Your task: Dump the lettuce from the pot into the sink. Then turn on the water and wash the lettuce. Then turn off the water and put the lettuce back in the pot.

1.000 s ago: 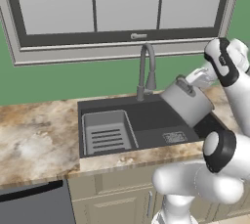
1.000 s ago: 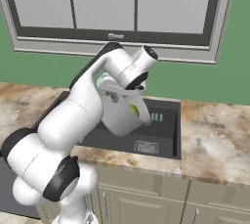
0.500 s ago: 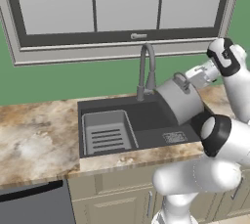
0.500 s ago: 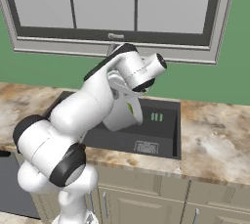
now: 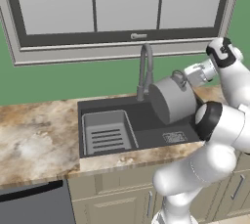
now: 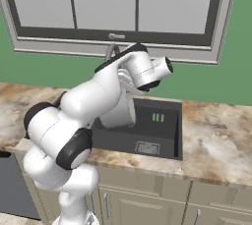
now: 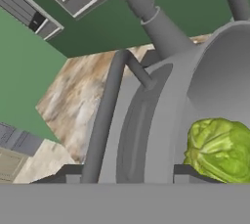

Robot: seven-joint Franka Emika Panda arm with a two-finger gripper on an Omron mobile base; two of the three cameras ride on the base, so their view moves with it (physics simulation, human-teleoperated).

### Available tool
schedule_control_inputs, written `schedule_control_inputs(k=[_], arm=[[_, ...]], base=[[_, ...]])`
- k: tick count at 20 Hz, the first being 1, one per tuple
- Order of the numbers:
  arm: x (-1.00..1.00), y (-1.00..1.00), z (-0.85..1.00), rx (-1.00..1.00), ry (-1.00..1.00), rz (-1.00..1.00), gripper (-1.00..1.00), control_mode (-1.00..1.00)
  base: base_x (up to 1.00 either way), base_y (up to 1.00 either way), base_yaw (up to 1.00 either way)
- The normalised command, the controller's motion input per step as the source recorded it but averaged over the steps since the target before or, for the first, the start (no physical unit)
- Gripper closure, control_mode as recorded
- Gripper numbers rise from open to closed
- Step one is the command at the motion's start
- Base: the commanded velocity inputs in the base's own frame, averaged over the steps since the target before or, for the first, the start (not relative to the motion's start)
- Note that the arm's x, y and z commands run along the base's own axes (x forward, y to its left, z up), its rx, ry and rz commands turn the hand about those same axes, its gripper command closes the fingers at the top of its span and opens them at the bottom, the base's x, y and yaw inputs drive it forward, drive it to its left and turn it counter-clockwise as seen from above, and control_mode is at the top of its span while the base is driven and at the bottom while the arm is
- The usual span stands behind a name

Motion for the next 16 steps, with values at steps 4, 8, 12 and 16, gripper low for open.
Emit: schedule_control_inputs(k=[4, 8, 12, 16], arm=[[0.37, 0.0, -0.02, 0.07, -0.01, 0.0, 1.0, -1.0], [0.01, -0.12, 0.0, 0.05, 0.0, 0.0, 1.0, -1.0], [-0.38, -0.38, 0.0, 0.01, -0.04, 0.0, 1.0, -1.0], [-0.61, -0.64, 0.0, 0.0, -0.03, -0.02, 1.0, -1.0]], base=[[0.0, 0.0, 0.0], [0.0, 0.0, 0.0], [0.0, 0.0, 0.0], [0.0, 0.0, 0.0]])
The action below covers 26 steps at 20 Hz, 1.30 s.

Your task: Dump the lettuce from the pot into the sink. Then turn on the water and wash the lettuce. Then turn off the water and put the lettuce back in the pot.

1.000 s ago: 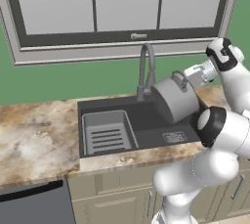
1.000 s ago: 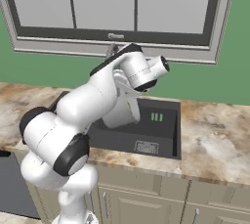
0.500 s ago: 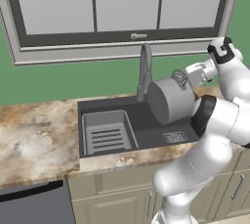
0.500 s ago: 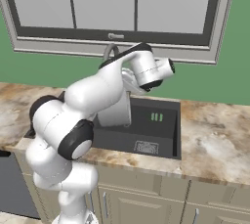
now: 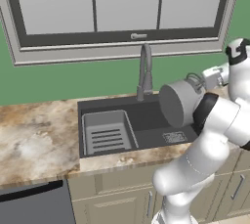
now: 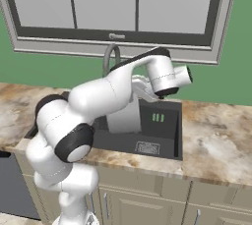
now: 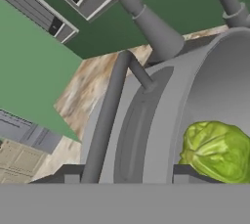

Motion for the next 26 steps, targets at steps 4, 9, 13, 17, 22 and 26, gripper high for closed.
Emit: schedule_control_inputs(k=[4, 9, 13, 17, 22, 26], arm=[[-0.16, -0.54, 0.0, 0.0, -0.01, -0.03, 1.0, -1.0], [0.07, -0.33, 0.0, 0.04, 0.0, -0.01, 1.0, -1.0], [0.28, -0.29, 0.0, 0.06, 0.0, -0.01, 1.0, -1.0], [0.43, -0.27, 0.0, 0.08, 0.0, -0.01, 1.0, -1.0], [0.42, -0.07, -0.05, 0.13, 0.0, 0.0, 1.0, -1.0], [0.43, 0.0, -0.22, 0.21, 0.01, 0.0, 1.0, -1.0]], base=[[0.0, 0.0, 0.0], [0.0, 0.0, 0.0], [0.0, 0.0, 0.0], [0.0, 0.0, 0.0], [0.0, 0.0, 0.0], [0.0, 0.0, 0.0]])
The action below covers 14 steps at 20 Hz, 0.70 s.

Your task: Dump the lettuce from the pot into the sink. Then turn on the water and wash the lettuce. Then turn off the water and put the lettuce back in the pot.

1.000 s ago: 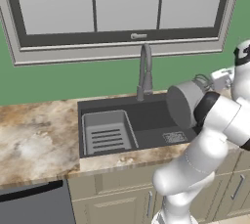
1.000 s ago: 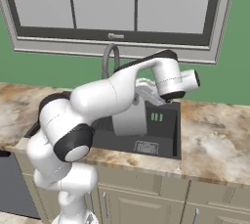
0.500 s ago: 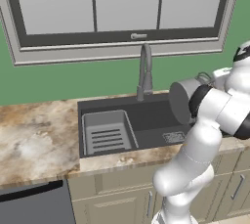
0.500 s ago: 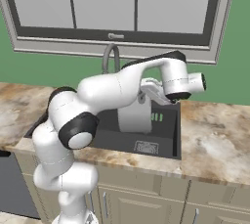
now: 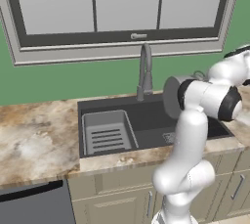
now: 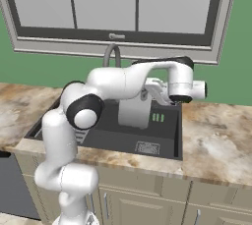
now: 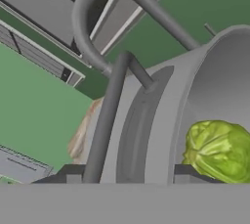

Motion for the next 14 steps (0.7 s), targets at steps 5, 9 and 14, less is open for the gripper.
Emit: schedule_control_inputs(k=[5, 9, 14], arm=[[0.31, 0.0, -0.17, 0.19, 0.0, 0.0, 1.0, -1.0], [0.25, 0.0, -0.18, 0.15, 0.0, 0.0, 1.0, -1.0], [0.3, 0.0, -0.24, 0.15, 0.01, 0.0, 1.0, -1.0]], base=[[0.0, 0.0, 0.0], [0.0, 0.0, 0.0], [0.0, 0.0, 0.0]])
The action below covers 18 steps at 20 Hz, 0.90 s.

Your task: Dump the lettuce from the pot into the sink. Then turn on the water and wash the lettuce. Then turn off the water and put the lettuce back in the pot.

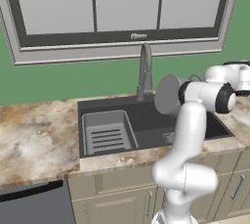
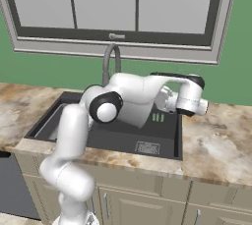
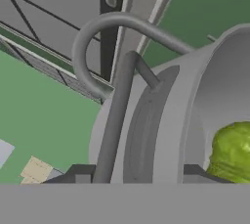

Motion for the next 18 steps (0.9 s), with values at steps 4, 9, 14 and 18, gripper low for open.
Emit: schedule_control_inputs(k=[4, 9, 14, 18], arm=[[0.29, 0.0, -0.24, 0.15, 0.03, 0.0, 1.0, -1.0], [0.07, 0.0, -0.05, 0.16, 0.01, 0.0, 1.0, -1.0], [0.0, 0.0, 0.0, 0.16, 0.0, 0.0, 1.0, -1.0], [0.0, 0.0, 0.02, 0.1, 0.0, 0.0, 1.0, -1.0]], base=[[0.0, 0.0, 0.0], [0.0, 0.0, 0.0], [0.0, 0.0, 0.0], [0.0, 0.0, 0.0]])
